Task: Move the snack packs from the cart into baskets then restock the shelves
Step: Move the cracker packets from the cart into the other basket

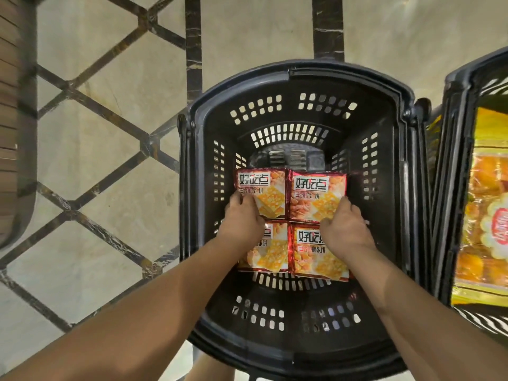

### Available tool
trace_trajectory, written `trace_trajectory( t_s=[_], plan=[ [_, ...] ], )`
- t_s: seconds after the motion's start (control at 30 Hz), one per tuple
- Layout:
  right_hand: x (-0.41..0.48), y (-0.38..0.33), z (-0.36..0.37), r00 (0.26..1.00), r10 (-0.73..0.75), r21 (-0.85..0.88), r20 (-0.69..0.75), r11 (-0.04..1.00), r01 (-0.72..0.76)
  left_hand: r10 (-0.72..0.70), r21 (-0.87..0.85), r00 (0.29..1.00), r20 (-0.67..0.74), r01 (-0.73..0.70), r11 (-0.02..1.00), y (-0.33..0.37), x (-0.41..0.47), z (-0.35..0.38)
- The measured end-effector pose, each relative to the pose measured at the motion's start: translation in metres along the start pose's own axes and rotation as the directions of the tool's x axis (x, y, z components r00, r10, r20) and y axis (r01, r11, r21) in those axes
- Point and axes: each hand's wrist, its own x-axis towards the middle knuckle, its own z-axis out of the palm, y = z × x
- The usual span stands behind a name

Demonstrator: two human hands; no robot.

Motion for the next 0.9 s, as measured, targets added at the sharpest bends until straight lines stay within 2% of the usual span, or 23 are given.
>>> trace_trajectory(
  t_s=[0.17,0.27,0.33,0.4,0.5,0.6,0.67,0.77,0.9],
  plan=[
    [-0.054,-0.008,-0.045,0.97,-0.23,-0.073,-0.081,0.972,0.224,0.17,0.089,0.985,-0.025,-0.167,0.982,0.019,-0.046,-0.046],
    [-0.1,-0.021,-0.083,0.91,-0.39,-0.127,-0.138,0.919,0.374,0.327,0.254,0.942,-0.068,-0.301,0.919,0.043,-0.088,-0.087],
    [-0.134,-0.03,-0.112,0.858,-0.476,-0.215,-0.196,0.874,0.436,0.396,0.367,0.914,-0.09,-0.339,0.866,0.061,-0.123,-0.118],
    [-0.169,-0.038,-0.145,0.811,-0.527,-0.299,-0.255,0.84,0.452,0.436,0.464,0.893,-0.108,-0.343,0.817,0.08,-0.16,-0.149],
    [-0.226,-0.045,-0.2,0.751,-0.571,-0.374,-0.332,0.81,0.451,0.473,0.518,0.866,-0.164,-0.333,0.788,0.107,-0.223,-0.193],
    [-0.285,-0.044,-0.25,0.694,-0.608,-0.416,-0.385,0.786,0.458,0.555,0.577,0.794,-0.249,-0.338,0.743,0.125,-0.288,-0.233],
    [-0.325,-0.042,-0.281,0.662,-0.617,-0.427,-0.426,0.782,0.454,0.573,0.569,0.765,-0.292,-0.343,0.748,0.137,-0.332,-0.256],
    [-0.38,-0.035,-0.319,0.631,-0.613,-0.414,-0.476,0.789,0.454,0.605,0.611,0.744,-0.283,-0.346,0.711,0.156,-0.392,-0.282],
    [-0.441,-0.014,-0.35,0.601,-0.603,-0.392,-0.525,0.798,0.458,0.697,0.667,0.643,-0.317,-0.372,0.646,0.176,-0.453,-0.303]
  ],
)
